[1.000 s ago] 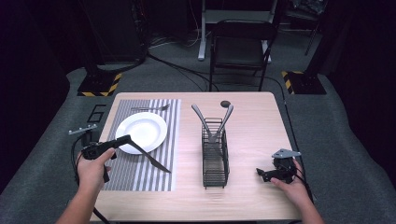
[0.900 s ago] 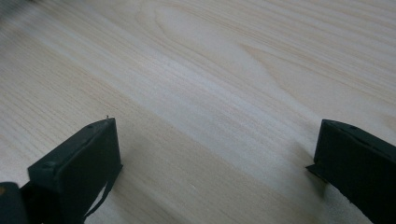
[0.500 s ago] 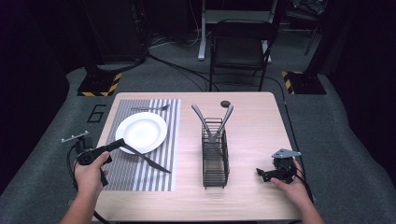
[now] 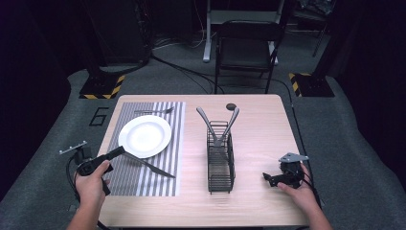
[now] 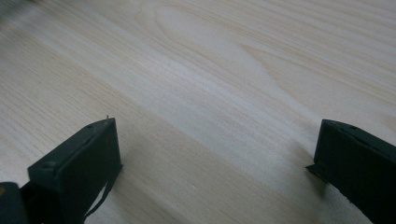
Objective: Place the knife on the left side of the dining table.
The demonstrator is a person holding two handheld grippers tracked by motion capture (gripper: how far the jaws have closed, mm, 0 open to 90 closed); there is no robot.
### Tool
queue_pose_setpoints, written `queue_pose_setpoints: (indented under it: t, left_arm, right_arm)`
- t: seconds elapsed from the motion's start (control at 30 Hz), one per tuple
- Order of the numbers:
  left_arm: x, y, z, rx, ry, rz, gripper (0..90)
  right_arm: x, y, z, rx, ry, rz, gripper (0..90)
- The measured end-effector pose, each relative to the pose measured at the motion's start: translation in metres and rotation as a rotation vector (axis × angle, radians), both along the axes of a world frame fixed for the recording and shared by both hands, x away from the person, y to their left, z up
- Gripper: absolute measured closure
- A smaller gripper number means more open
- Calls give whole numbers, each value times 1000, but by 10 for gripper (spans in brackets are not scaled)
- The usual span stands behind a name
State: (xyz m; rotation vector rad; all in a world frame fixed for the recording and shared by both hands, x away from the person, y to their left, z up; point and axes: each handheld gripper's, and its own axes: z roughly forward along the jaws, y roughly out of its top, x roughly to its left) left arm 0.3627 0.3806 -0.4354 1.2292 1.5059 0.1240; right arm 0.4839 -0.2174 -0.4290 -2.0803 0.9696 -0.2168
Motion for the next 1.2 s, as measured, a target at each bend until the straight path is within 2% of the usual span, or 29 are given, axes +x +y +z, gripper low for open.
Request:
queue_pose_setpoints:
  t: [0.13, 0.3, 0.4, 0.8, 1.2]
  left_arm:
    - [-1, 3, -5, 6, 3, 19, 801]
    - [-2, 9, -15, -19, 12, 41, 794]
    - [-3, 12, -19, -14, 8, 37, 788]
    - [-9, 22, -42, -56, 12, 78, 772]
    - [-12, 27, -58, -86, 36, 114, 763]
  right_arm:
    - [0, 0, 0, 1, 0, 0, 0]
    - [0, 0, 0, 1, -1, 0, 0]
    - [0, 0, 0, 0, 0, 0, 0]
    - [0, 0, 0, 1, 0, 0, 0]
    - [0, 0, 0, 1, 0, 0, 0]
